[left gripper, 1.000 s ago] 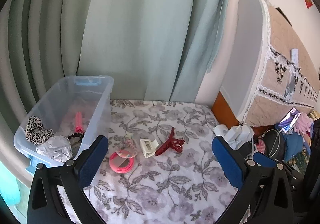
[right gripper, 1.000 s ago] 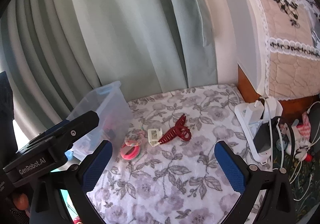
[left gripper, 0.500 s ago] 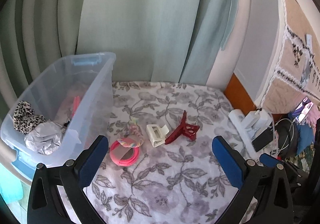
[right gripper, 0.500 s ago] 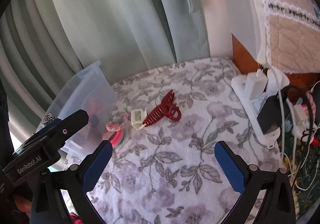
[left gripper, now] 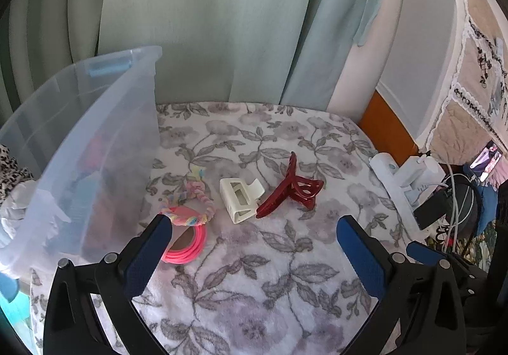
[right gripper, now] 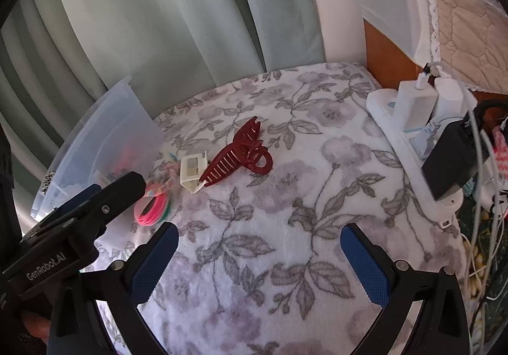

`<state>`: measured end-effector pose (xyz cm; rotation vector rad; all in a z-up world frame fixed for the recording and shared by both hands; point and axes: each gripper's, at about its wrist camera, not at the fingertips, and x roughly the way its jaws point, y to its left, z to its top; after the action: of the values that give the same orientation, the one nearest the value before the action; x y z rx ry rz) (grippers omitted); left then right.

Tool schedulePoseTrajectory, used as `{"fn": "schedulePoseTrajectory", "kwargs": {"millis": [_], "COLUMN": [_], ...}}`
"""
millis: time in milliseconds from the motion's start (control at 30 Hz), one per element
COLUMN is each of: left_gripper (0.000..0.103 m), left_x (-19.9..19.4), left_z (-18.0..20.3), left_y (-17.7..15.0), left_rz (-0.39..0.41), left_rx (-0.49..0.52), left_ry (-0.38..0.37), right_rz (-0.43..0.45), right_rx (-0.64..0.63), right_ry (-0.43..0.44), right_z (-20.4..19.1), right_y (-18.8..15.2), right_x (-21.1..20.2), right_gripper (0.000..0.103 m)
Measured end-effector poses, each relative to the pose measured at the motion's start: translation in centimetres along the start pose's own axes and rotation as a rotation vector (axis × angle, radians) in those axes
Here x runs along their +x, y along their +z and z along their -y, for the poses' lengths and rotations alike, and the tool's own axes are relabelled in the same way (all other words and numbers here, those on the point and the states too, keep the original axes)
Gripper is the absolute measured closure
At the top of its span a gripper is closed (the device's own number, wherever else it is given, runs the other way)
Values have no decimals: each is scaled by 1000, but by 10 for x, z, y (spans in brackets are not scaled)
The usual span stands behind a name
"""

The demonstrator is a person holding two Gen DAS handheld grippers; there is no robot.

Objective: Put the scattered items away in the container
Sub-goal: 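Move the left tool to the rainbow hair tie while the right tool approaches the red claw clip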

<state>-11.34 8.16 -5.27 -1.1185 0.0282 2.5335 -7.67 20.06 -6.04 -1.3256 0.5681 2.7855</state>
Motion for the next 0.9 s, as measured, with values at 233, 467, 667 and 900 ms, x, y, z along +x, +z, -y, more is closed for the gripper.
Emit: {"fn": "schedulePoseTrajectory", "kwargs": {"millis": [233, 467, 667, 900], "left_gripper": [0, 0, 0, 0], "left_x": [19, 32, 43, 52], "left_z": [-11, -20, -23, -24], "left_y": [-3, -1, -6, -8], "left_rz": [-38, -62, -81, -90], "left_rx": [-20, -14, -31, -9], "left_ry": [-11, 43, 43, 85], "right_rz": [-51, -80, -117, -114], "right_rx": [-12, -58, -67, -53], "right_ry": [15, -2, -25, -33], "right_z": [-1, -4, 6, 17], "right_y": [2, 9, 13, 19], "right_x": [26, 46, 58, 60], "right_gripper": [0, 0, 0, 0]}}
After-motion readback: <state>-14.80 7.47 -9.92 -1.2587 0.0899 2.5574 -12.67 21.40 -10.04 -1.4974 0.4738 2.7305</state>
